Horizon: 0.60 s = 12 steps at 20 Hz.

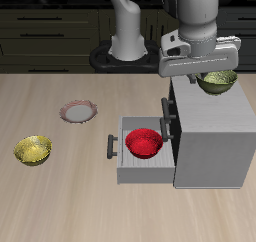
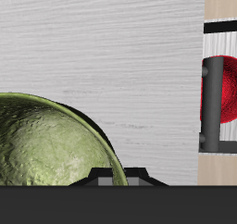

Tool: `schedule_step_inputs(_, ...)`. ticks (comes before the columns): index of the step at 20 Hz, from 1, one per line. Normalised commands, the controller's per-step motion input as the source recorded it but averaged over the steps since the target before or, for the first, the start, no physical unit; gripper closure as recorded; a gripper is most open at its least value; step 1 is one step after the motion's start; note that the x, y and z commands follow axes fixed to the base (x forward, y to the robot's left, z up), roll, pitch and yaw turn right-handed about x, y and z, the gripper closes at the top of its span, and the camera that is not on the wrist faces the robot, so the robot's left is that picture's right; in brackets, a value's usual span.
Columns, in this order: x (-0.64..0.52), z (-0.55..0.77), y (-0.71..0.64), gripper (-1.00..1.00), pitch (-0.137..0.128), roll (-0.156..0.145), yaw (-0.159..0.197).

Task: Place the green bowl on the plate

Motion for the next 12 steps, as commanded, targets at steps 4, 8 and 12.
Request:
schedule_step_inputs(4, -0.13, 0.15, -0.21, 1.0, -0.031, -0.032, -0.009)
schedule_step_inputs(8, -0.14, 0.15, -0.39, 1.0, -0.03, -0.06, -0.011)
schedule_step_inputs(12, -0.15, 0.1, -0.41, 1.0, -0.025, -0.066, 0.001)
